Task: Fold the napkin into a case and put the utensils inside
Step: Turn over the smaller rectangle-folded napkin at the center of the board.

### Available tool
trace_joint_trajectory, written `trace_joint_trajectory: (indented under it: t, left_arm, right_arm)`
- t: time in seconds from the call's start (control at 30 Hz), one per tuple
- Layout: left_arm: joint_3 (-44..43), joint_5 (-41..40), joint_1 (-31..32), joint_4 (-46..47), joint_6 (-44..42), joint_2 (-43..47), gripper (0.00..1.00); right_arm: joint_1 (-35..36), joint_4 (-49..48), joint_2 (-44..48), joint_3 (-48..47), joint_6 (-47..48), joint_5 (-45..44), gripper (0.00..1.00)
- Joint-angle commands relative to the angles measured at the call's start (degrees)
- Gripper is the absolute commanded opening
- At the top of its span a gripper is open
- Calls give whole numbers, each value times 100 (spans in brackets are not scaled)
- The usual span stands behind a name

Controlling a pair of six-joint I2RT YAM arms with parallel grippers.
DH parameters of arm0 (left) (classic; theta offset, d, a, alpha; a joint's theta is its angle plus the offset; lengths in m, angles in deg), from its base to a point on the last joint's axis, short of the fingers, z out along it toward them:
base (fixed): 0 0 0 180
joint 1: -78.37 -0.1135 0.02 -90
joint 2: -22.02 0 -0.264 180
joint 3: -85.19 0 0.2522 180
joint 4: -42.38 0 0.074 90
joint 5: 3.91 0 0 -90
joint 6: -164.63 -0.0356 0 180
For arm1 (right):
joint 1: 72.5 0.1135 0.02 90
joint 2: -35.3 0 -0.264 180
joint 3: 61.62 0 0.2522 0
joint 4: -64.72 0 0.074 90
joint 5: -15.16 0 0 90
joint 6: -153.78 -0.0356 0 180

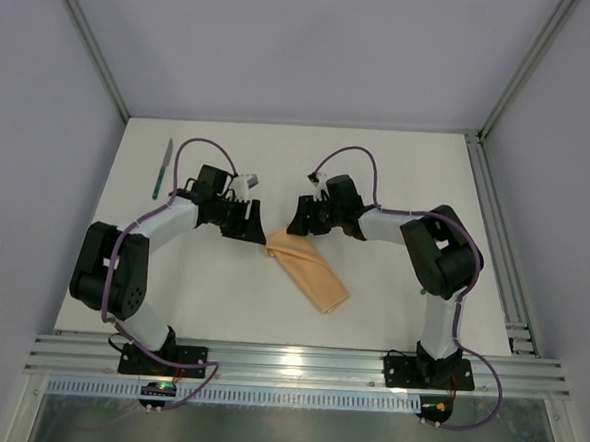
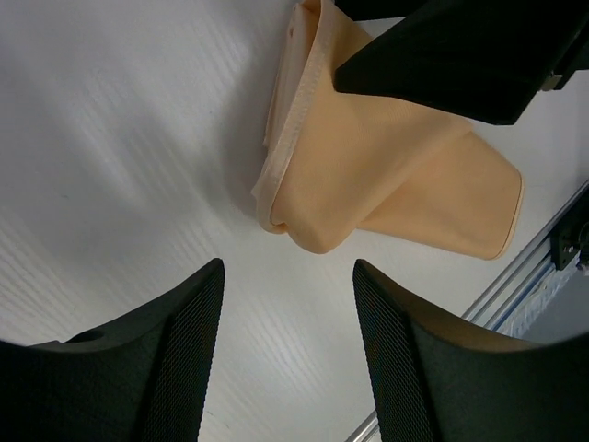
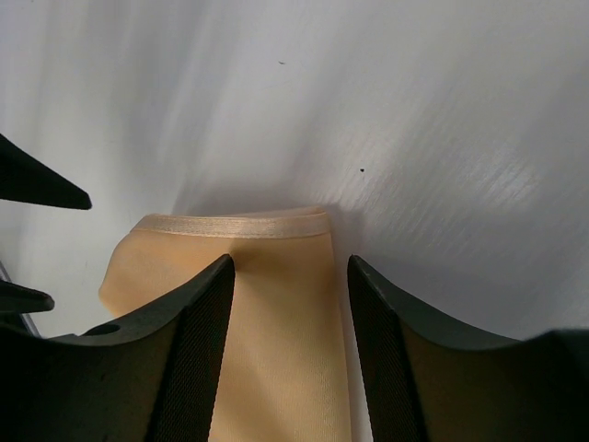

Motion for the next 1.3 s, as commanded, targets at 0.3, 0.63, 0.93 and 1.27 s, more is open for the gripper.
trace_joint_trajectory:
  t: [0.3,0.63,0.93,1.27]
  left_arm:
    - [19,128,258,937,1008,-706,55]
    - [2,523,258,1341,1183,-1137,47]
    - [318,1534,258,2553,1377,-1313,21]
    - [468,2142,223,3426,816,-1524,39]
  right_arm:
    - [4,-491,113,455,-250,105,54]
    - [13,-807,87,815,-513,175,52]
    - [13,-1018,78,965,-619,333,29]
    - [-40,-1036,183,1009,-540,298,19]
